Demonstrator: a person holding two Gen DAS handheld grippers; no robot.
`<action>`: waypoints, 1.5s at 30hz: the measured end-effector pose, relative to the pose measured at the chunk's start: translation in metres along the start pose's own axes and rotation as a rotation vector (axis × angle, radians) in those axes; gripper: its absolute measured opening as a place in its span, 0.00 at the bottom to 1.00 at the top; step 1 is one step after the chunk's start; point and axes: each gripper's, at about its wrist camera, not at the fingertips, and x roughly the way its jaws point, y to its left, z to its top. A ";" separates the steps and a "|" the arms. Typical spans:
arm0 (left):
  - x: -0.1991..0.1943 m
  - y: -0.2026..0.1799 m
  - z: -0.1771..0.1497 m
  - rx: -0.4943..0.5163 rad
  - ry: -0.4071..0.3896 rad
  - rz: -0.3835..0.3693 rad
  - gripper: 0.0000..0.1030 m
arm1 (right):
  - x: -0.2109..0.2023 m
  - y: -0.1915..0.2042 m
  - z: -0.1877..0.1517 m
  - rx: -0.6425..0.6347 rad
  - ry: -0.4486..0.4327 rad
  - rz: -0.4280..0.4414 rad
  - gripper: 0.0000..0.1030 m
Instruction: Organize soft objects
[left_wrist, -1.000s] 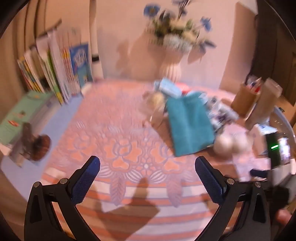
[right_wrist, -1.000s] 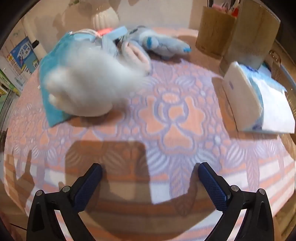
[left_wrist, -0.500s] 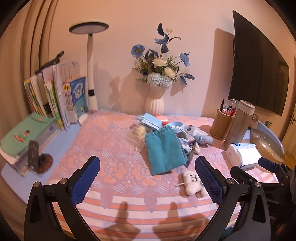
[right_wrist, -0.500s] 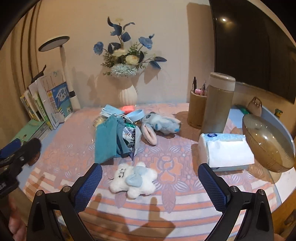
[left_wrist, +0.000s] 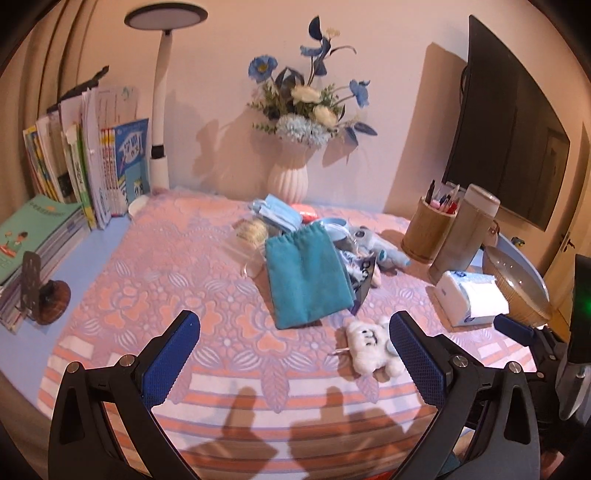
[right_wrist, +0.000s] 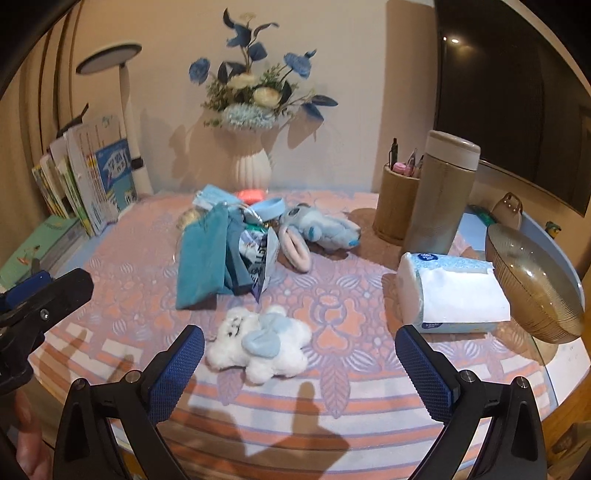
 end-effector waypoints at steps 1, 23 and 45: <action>0.002 0.001 -0.001 -0.003 0.005 0.001 0.99 | 0.002 0.001 -0.001 -0.004 0.002 -0.004 1.00; 0.021 0.000 -0.002 0.018 0.097 -0.054 0.99 | 0.015 -0.002 -0.006 0.019 0.032 -0.017 1.00; 0.025 -0.004 -0.003 0.012 0.112 -0.058 0.99 | 0.011 0.003 -0.007 -0.003 0.025 -0.031 1.00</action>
